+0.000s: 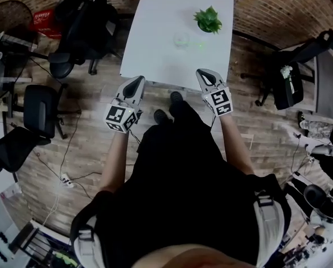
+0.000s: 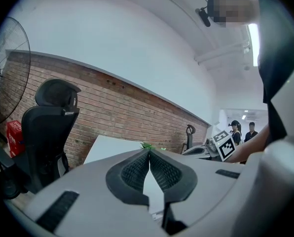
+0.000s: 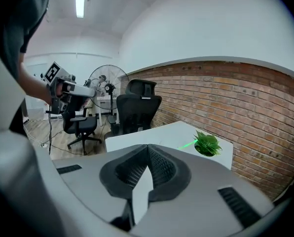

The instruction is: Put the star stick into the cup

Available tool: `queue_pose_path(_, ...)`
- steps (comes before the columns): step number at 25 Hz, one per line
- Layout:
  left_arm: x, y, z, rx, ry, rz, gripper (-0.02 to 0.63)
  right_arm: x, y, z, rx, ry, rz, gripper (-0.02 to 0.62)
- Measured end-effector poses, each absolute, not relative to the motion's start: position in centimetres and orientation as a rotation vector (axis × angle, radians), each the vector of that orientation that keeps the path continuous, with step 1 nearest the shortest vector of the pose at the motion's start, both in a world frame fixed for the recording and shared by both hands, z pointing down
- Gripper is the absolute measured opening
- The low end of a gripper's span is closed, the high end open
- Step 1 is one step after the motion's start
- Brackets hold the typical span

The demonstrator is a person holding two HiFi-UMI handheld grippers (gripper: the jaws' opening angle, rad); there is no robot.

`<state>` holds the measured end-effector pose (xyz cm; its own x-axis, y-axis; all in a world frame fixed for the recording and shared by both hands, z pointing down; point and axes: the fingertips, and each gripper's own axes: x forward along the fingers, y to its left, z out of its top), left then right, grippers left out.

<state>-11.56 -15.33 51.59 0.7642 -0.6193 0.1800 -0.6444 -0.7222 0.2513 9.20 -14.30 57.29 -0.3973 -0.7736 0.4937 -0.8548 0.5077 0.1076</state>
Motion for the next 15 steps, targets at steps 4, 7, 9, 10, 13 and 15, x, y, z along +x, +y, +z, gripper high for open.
queue_pose_path(4,-10.6,-16.0,51.6,2.648,-1.003,0.116,0.021,10.2,-14.4,57.4,1.297,-2.264,0.205,-0.002)
queue_pose_path(7,-9.5,-16.9,51.7,2.635,-1.03,0.115,0.021,11.0,-15.2,57.1,1.264,-2.277,0.2,-0.002)
queue_pose_path(9,-8.6,-17.1,51.9,2.625,-1.041,0.119,0.021,11.7,-15.4,57.0,1.249,-2.284,0.199,-0.002)
queue_pose_path(10,-8.1,-17.2,51.9,2.62,-1.048,0.12,0.021,12.1,-15.4,57.0,1.243,-2.288,0.201,-0.002)
queue_pose_path(13,-7.0,-17.5,51.6,2.605,-1.083,0.114,0.021,13.4,-15.7,57.2,1.231,-2.3,0.214,-0.002)
queue_pose_path(15,-6.3,-17.7,51.2,2.592,-1.11,0.106,0.021,14.2,-16.0,57.5,1.223,-2.309,0.229,-0.002)
